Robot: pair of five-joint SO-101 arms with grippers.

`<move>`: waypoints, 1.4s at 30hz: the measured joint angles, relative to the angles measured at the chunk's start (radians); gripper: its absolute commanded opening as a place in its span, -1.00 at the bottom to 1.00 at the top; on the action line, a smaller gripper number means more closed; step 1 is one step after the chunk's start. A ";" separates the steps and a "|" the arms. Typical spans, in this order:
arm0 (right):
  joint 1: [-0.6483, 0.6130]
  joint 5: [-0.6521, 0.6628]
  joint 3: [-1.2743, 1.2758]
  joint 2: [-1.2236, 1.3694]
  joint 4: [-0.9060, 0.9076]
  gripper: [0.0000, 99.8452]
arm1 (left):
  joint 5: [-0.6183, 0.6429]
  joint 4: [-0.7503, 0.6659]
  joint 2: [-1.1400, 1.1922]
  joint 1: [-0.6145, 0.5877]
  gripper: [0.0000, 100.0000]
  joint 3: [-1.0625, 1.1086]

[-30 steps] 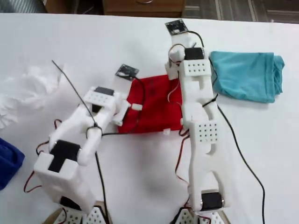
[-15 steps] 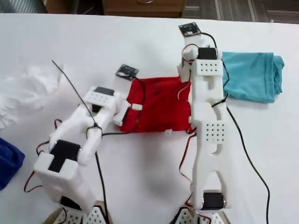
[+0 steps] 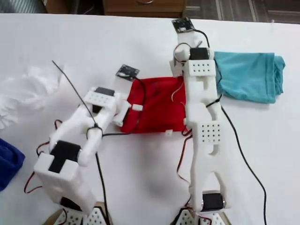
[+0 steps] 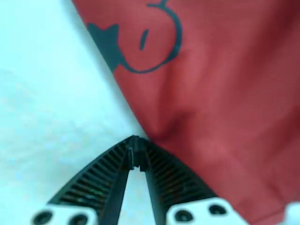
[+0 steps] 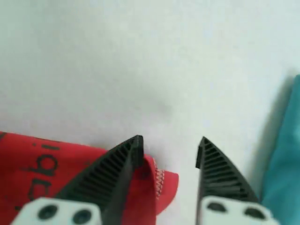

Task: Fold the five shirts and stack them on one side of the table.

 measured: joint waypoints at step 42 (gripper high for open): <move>-0.008 0.089 0.000 0.034 0.098 -0.76 | 0.000 0.000 0.000 0.002 -0.95 0.000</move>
